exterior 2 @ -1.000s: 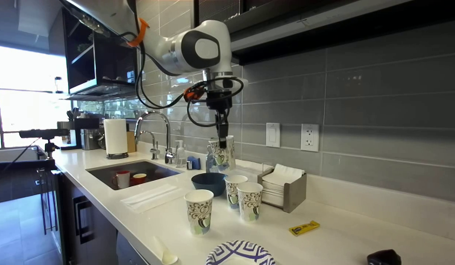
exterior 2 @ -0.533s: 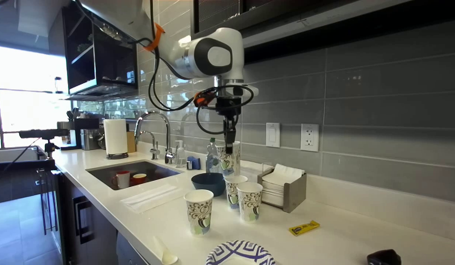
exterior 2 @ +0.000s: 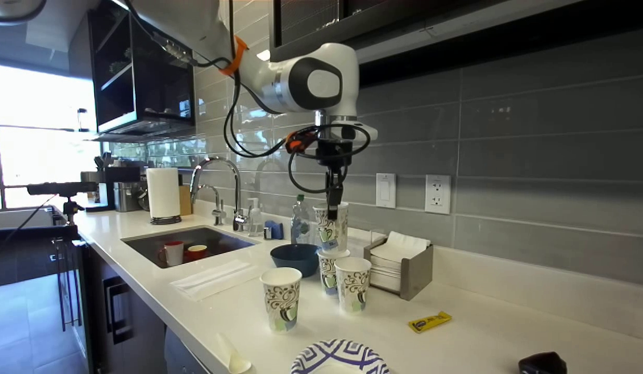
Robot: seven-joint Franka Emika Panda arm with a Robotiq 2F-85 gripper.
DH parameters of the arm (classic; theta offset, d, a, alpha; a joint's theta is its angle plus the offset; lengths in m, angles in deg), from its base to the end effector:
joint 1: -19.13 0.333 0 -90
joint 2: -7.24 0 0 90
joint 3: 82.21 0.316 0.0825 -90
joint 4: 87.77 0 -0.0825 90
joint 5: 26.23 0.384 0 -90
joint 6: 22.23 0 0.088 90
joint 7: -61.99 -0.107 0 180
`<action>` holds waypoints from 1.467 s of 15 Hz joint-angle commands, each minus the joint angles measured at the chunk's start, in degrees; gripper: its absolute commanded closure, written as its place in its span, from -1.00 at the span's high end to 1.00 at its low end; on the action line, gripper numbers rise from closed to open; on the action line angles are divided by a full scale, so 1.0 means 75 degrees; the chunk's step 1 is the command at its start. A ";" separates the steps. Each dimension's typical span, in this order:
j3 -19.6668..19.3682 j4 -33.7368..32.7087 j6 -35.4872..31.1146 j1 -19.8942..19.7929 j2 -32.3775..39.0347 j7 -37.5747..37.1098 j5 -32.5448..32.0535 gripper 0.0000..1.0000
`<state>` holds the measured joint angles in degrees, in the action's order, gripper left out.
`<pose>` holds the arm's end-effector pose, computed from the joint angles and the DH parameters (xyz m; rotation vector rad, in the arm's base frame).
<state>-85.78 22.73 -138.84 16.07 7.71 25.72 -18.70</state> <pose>0.5685 -0.0586 0.4905 -2.7613 1.1705 -0.0968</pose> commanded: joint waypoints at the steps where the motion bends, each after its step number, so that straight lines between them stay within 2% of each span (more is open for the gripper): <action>1: -0.0047 -0.0478 0.0390 -0.0060 0.0294 0.0144 0.0276 -0.99; 21: -0.0142 -0.0768 0.0360 -0.0083 0.0714 0.0159 0.0303 -0.99; 22: -0.0149 -0.0754 0.0289 -0.0090 0.0716 0.0184 0.0325 -0.45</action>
<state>-86.66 19.11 -137.08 15.87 11.77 25.72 -18.39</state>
